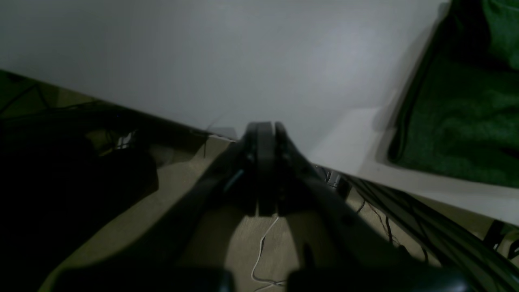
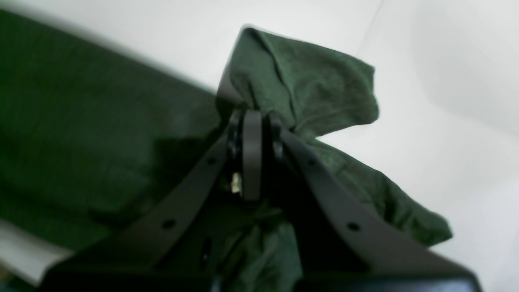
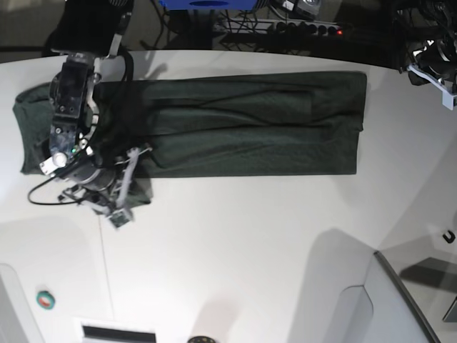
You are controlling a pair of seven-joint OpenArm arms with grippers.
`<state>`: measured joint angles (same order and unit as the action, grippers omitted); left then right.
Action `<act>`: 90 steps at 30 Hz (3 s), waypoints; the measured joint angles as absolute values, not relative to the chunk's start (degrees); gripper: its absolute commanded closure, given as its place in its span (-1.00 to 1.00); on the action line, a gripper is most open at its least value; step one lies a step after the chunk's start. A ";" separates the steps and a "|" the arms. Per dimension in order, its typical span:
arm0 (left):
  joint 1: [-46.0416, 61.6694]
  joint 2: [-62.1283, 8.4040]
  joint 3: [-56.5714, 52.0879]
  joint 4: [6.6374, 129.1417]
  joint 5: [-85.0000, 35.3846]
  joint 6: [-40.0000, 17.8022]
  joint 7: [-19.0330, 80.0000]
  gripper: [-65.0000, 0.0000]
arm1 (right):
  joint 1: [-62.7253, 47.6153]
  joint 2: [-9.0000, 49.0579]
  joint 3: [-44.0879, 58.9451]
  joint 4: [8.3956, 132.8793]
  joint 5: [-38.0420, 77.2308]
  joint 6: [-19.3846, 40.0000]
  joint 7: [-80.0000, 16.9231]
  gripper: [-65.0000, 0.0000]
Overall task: Layout the t-shirt on the table in an organized manner, then fold the t-shirt properly
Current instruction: 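Carry the sleeve with the right gripper across onto the folded shirt, then drag the sleeve along the shirt toward the left gripper's end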
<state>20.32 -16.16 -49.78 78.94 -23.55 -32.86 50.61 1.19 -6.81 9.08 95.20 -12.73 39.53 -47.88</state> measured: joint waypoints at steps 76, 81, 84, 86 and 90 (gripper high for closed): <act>23.86 -16.21 -50.11 79.02 -23.64 -32.86 50.54 1.00 | 21.15 -6.90 -10.76 42.06 11.57 24.40 -28.86 0.97; 28.71 -19.55 -50.33 78.98 -23.40 -32.45 44.10 1.00 | 17.12 -7.01 -10.85 53.56 11.31 24.40 -35.55 0.97; 29.91 -19.79 -50.41 78.83 -23.35 -32.62 42.50 1.00 | 14.96 -6.70 -15.86 61.58 11.03 24.32 -39.31 0.97; 29.85 -19.35 -50.15 78.83 -23.70 -32.71 42.15 1.00 | 13.21 -6.90 -19.29 67.05 11.49 24.43 -41.28 0.97; 29.21 -19.33 -50.02 78.83 -23.57 -32.82 42.19 1.00 | 9.41 -6.81 -28.38 77.60 11.22 24.21 -45.30 0.97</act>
